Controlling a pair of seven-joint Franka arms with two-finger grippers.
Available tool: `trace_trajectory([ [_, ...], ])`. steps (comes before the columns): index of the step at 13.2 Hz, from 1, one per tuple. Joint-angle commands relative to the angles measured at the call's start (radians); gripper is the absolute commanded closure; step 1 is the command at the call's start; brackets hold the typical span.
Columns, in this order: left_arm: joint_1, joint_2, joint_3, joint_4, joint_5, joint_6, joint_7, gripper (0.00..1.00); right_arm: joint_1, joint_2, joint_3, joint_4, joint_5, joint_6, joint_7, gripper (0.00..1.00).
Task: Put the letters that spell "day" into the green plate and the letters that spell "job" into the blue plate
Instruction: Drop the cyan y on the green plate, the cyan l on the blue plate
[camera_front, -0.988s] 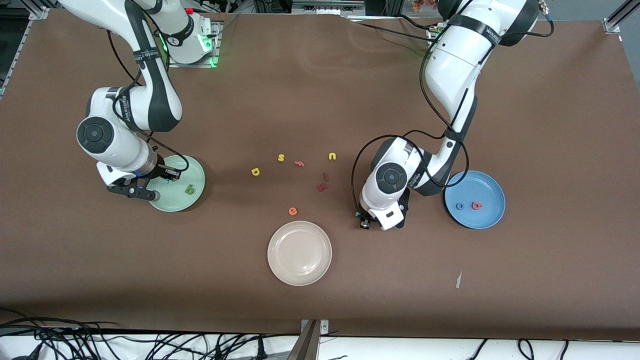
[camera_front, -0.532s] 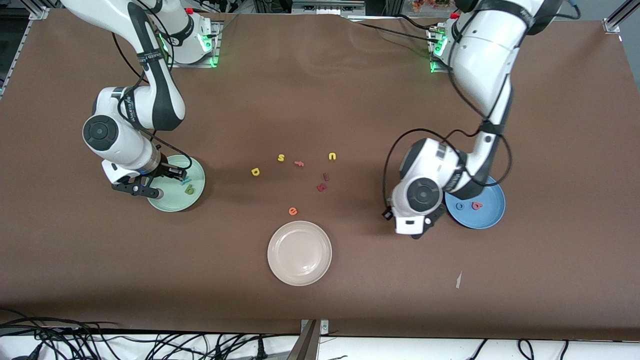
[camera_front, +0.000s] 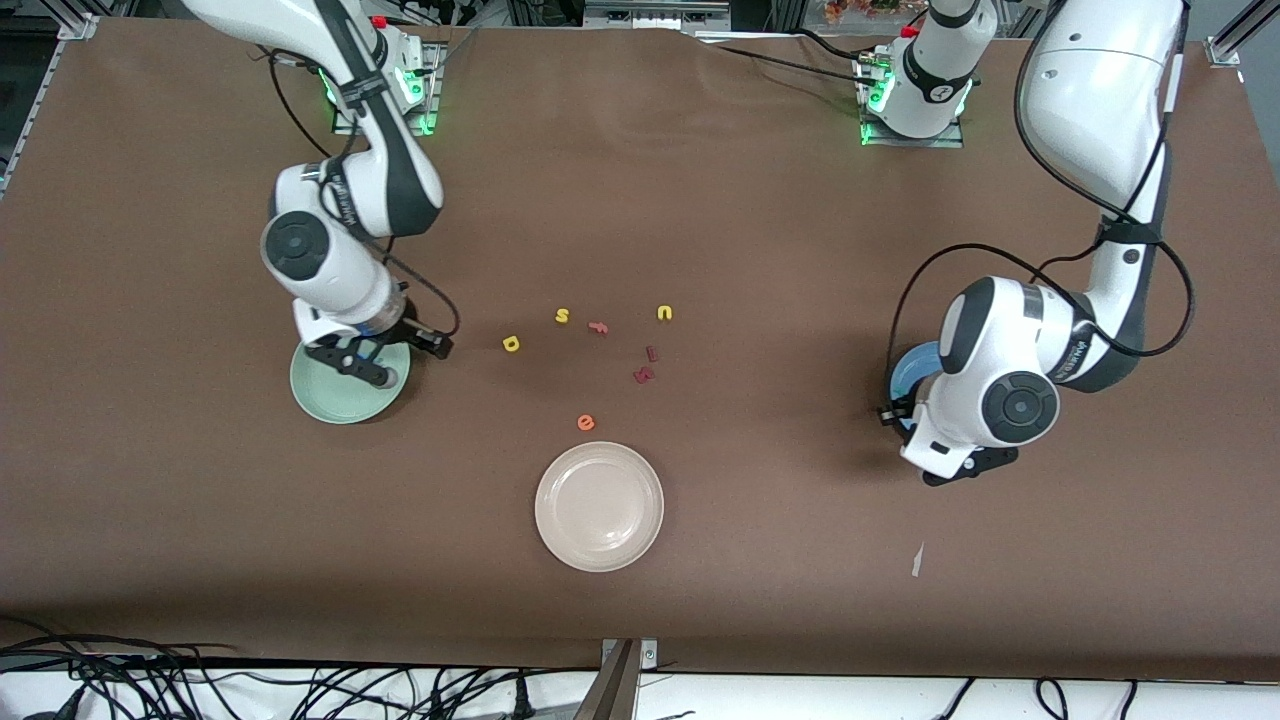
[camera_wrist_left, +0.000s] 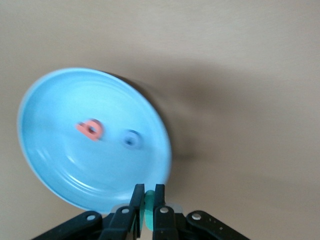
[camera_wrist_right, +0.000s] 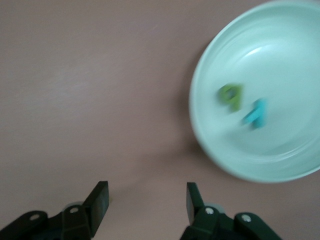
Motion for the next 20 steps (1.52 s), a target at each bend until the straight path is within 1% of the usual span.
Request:
trace_trajectory([
  [1, 0.049, -0.024, -0.011, -0.098, 0.075, 0.080, 0.152, 1.00, -0.002, 0.039, 0.063, -0.017, 0.015, 0.101, 0.150, 0.29],
  [2, 0.060, -0.024, -0.011, -0.123, 0.087, 0.108, 0.184, 1.00, -0.001, 0.059, 0.091, -0.020, 0.015, 0.145, 0.218, 0.29],
  [3, 0.072, -0.020, -0.011, -0.126, 0.087, 0.107, 0.212, 1.00, 0.008, 0.079, 0.106, -0.028, 0.015, 0.194, 0.264, 0.29],
  [4, 0.087, -0.020, -0.013, -0.125, 0.087, 0.101, 0.253, 0.57, 0.023, 0.096, 0.106, -0.037, 0.015, 0.234, 0.277, 0.29],
  [5, 0.092, -0.022, -0.013, -0.119, 0.082, 0.098, 0.299, 0.04, 0.033, 0.111, 0.108, -0.054, 0.015, 0.278, 0.293, 0.29],
  [6, 0.095, -0.028, -0.013, -0.108, 0.075, 0.090, 0.301, 0.00, 0.042, 0.122, 0.106, -0.069, 0.015, 0.321, 0.315, 0.29],
  [8, 0.104, -0.033, -0.013, -0.042, 0.070, 0.004, 0.301, 0.00, 0.060, 0.133, 0.106, -0.092, 0.015, 0.356, 0.321, 0.29],
  [9, 0.104, -0.034, -0.013, -0.025, 0.070, -0.013, 0.301, 0.00, 0.062, 0.133, 0.106, -0.096, 0.015, 0.357, 0.329, 0.29],
  [11, 0.109, -0.040, -0.013, -0.011, 0.070, -0.031, 0.301, 0.00, 0.080, 0.133, 0.106, -0.100, 0.015, 0.357, 0.350, 0.30],
  [12, 0.123, -0.060, -0.011, -0.008, 0.070, -0.046, 0.301, 0.00, 0.082, 0.133, 0.106, -0.108, 0.015, 0.368, 0.350, 0.31],
  [15, 0.167, -0.103, -0.016, 0.013, 0.069, -0.128, 0.303, 0.00, 0.082, 0.148, 0.106, -0.131, 0.015, 0.420, 0.350, 0.35],
  [17, 0.184, -0.141, -0.013, 0.013, 0.069, -0.157, 0.301, 0.00, 0.082, 0.154, 0.106, -0.132, 0.013, 0.434, 0.349, 0.39],
  [19, 0.201, -0.184, -0.014, 0.015, 0.069, -0.194, 0.304, 0.00, 0.082, 0.162, 0.106, -0.132, 0.013, 0.443, 0.347, 0.46],
  [20, 0.225, -0.201, -0.022, 0.012, 0.055, -0.198, 0.304, 0.00, 0.082, 0.166, 0.106, -0.132, 0.013, 0.449, 0.347, 0.52],
])
